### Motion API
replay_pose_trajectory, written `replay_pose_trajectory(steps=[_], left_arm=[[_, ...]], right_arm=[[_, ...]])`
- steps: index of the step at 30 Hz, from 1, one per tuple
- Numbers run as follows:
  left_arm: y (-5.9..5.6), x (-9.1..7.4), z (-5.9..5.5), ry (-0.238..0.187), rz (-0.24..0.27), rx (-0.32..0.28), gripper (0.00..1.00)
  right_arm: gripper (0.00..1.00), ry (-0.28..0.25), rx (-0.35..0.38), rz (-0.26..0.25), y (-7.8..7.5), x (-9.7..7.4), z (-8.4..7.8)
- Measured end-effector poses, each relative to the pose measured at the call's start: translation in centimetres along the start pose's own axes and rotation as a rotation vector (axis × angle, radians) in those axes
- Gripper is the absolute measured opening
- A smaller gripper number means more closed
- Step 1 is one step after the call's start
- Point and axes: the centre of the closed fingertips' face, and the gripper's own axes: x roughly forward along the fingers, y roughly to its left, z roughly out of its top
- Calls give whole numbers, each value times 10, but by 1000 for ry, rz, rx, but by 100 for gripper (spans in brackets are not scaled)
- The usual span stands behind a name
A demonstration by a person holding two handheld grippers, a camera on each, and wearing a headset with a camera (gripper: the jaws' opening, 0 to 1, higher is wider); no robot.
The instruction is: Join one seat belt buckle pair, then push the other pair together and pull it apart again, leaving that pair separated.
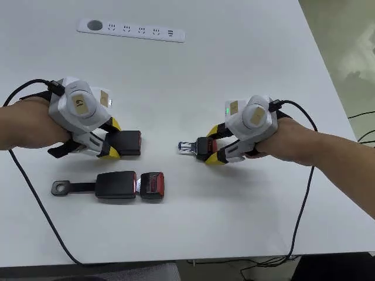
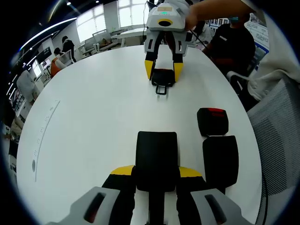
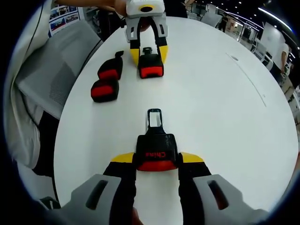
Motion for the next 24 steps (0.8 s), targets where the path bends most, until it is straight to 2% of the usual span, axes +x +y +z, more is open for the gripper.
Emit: replay_pose_trajectory(steps=[8, 12, 22, 24], left_arm=[[-1, 1, 1, -9, -2, 1, 34], [0, 2, 0, -8, -3, -2, 33], [1, 2, -3, -11, -3, -11, 33], [1, 2, -3, -11, -2, -11, 33]], right_arm=[[33, 10, -3, 1, 6, -6, 7], [33, 14, 0, 0, 0, 0, 3], [32, -7, -8, 12, 4, 14, 21], [32, -11, -14, 13, 10, 13, 31]])
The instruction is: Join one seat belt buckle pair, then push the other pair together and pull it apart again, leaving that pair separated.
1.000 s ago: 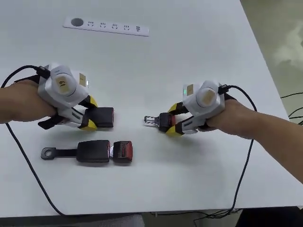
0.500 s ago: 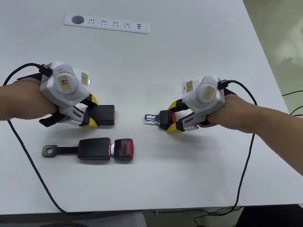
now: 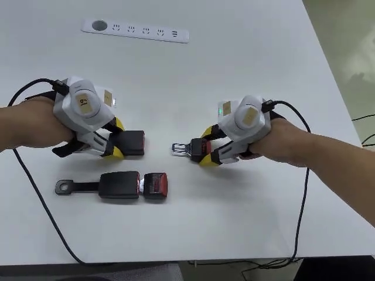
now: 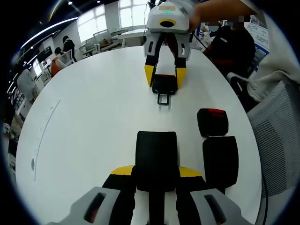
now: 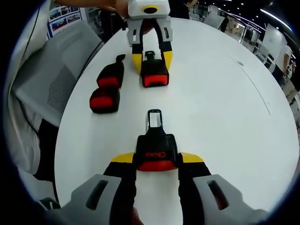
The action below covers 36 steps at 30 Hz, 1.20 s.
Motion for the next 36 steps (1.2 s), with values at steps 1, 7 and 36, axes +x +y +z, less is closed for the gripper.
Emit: replay_pose_trajectory(steps=[1, 7, 36], left_arm=[[0, 0, 0, 0, 0, -1, 33], [-3, -1, 3, -4, 1, -3, 33], [0, 0, 1, -10, -9, -8, 33]], right_arm=[[32, -7, 1, 3, 0, 3, 3], [32, -19, -9, 5, 3, 15, 21], [32, -56, -19, -11, -6, 28, 49]])
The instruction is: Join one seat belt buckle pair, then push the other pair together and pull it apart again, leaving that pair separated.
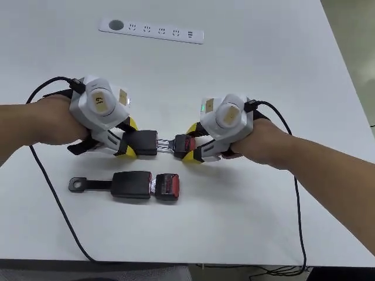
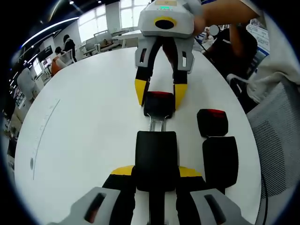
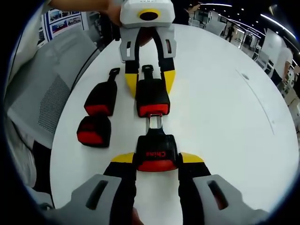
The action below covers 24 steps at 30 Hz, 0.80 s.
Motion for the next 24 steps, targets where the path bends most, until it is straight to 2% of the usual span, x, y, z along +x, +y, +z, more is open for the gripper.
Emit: replay_pose_trajectory(steps=[8, 12, 14, 16, 24], left_arm=[[-1, -2, 1, 4, 1, 0, 33], [-2, -3, 1, 6, 2, 0, 33], [-2, -3, 1, 6, 0, 2, 33], [-1, -2, -1, 7, -1, 4, 33], [-1, -3, 0, -1, -2, 2, 33]], right_arm=[[32, 6, -25, 1, -4, 4, -2], [32, 8, -38, 0, -2, 5, 3], [32, 2, -39, 4, 5, 1, 11], [32, 3, -43, 2, 0, 7, 7], [32, -8, -29, 13, 1, 9, 12]])
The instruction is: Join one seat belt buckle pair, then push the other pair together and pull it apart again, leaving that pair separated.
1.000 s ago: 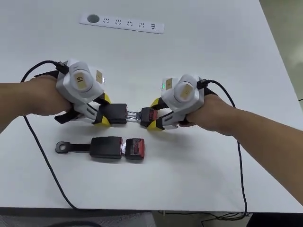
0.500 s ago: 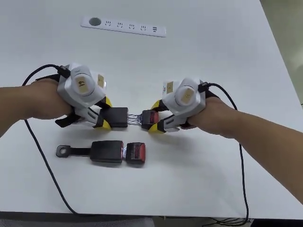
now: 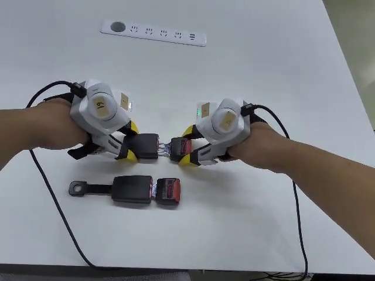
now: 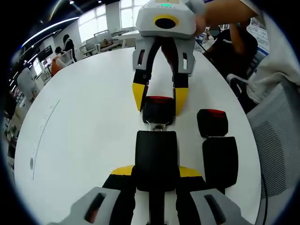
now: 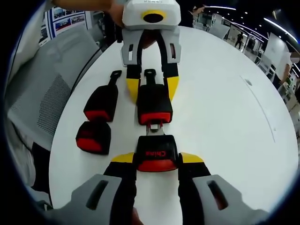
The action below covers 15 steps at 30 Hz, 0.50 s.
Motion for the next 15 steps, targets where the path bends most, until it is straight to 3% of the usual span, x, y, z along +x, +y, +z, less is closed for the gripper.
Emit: replay_pose_trajectory(steps=[15], left_arm=[[-3, 2, 4, -6, -11, 15, 32]], right_arm=[[30, 15, -15, 11, 1, -1, -1]])
